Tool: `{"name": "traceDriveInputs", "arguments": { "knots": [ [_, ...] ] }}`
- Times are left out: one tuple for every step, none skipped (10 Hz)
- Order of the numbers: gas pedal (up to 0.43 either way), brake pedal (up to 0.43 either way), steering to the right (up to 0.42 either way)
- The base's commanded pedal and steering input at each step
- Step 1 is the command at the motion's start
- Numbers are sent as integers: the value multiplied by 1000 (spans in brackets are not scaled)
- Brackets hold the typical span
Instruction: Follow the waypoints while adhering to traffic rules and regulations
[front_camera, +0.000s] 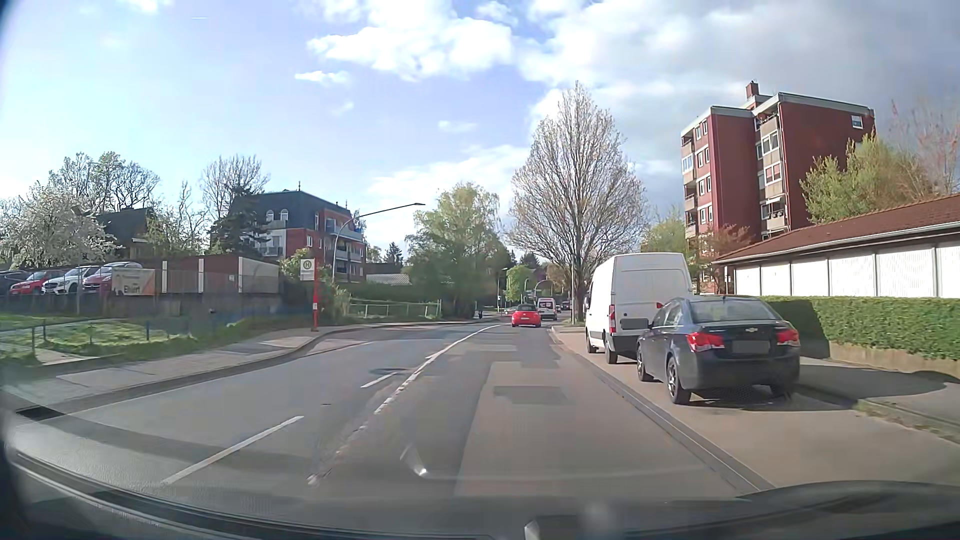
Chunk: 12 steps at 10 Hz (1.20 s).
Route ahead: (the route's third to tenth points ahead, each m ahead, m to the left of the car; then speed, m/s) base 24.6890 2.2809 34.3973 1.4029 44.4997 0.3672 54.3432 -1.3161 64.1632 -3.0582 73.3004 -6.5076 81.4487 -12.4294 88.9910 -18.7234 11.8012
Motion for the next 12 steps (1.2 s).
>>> {"name": "traceDriveInputs", "arguments": {
  "knots": [
    [47,0,-3],
    [28,0,-3],
    [8,0,-2],
    [0,0,-1],
    [0,0,0],
    [8,0,-1],
    [20,0,0],
    [28,0,-1],
    [28,0,0],
    [47,0,0],
    [67,0,2],
    [67,0,3]
  ]
}}
